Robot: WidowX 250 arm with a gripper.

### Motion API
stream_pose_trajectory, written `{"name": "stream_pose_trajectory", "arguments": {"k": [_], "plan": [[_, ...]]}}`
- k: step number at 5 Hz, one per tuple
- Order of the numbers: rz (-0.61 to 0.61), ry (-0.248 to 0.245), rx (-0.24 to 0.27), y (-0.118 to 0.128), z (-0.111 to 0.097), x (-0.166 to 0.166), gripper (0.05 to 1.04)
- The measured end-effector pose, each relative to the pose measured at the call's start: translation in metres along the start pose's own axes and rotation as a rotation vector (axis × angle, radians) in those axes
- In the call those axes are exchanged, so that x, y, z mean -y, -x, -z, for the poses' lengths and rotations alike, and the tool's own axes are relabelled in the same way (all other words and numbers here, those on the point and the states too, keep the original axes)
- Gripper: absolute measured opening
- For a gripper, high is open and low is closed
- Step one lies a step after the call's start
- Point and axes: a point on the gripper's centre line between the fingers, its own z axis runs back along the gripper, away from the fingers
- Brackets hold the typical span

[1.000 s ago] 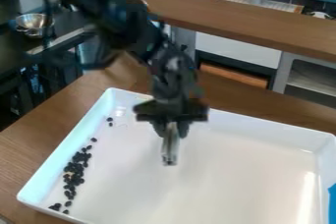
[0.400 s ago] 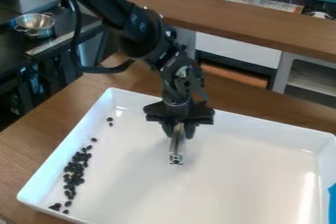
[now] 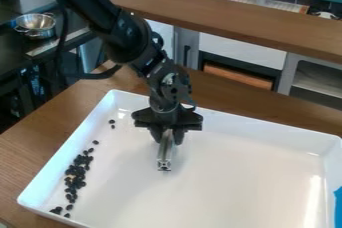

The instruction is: Sweep into pile

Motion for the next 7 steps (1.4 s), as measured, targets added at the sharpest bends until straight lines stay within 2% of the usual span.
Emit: {"name": "stream_pose_trajectory", "arguments": {"k": [2, 3, 4, 5, 6, 7], "plan": [[0.003, -0.032, 0.002, 0.004, 0.002, -0.008, 0.386], [-0.058, -0.112, 0.008, 0.005, 0.002, -0.022, 0.386], [-0.110, -0.219, 0.026, 0.008, -0.009, -0.046, 0.386], [-0.128, -0.284, 0.013, 0.028, -0.016, -0.075, 0.386], [-0.107, -0.294, 0.026, 0.044, -0.026, -0.091, 0.386], [-0.080, -0.194, 0.071, 0.040, -0.032, -0.075, 0.386]]}}
